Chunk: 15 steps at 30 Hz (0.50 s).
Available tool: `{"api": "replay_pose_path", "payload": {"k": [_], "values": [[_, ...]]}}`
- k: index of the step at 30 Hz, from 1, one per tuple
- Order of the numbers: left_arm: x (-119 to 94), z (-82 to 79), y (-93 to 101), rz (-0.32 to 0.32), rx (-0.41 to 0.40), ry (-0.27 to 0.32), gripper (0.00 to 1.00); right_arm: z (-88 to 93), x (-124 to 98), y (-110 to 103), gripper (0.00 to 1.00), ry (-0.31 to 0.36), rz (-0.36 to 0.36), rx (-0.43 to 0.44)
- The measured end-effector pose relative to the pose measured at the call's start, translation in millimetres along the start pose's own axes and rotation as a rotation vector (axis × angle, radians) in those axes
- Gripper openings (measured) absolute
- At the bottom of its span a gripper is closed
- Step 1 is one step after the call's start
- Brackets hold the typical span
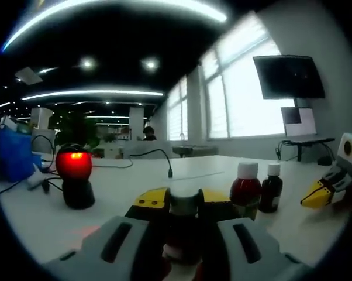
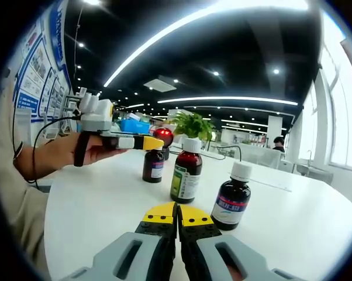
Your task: Rotate the medicine bottle to make it face forward pick up the medicine bottle inspect the drug traceability code place the medicine on the table
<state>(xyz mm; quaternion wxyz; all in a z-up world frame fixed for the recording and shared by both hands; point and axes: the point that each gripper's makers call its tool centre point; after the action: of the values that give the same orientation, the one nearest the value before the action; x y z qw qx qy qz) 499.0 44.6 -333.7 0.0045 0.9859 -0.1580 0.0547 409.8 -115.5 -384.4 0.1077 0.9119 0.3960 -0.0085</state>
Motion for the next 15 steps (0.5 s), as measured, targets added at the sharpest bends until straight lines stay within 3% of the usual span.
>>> {"api": "replay_pose_path", "payload": {"k": [15], "values": [[2.3,0.1,0.6,0.063,0.023,-0.015,0.11,0.4,0.0,-0.2,0.0,-0.002,-0.001,0.003]]}}
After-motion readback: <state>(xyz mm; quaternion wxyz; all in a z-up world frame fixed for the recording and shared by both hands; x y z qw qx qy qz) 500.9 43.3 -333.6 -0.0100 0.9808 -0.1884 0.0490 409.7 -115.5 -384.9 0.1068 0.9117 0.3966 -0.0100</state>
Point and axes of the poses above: the point that each gripper's makers call its tool centre point, and the gripper's own axes: x roughly forward along the fingers, y roughly to its right, z roughly out of its underside, and after that the axes turned 5 degrees about -z, right-handed
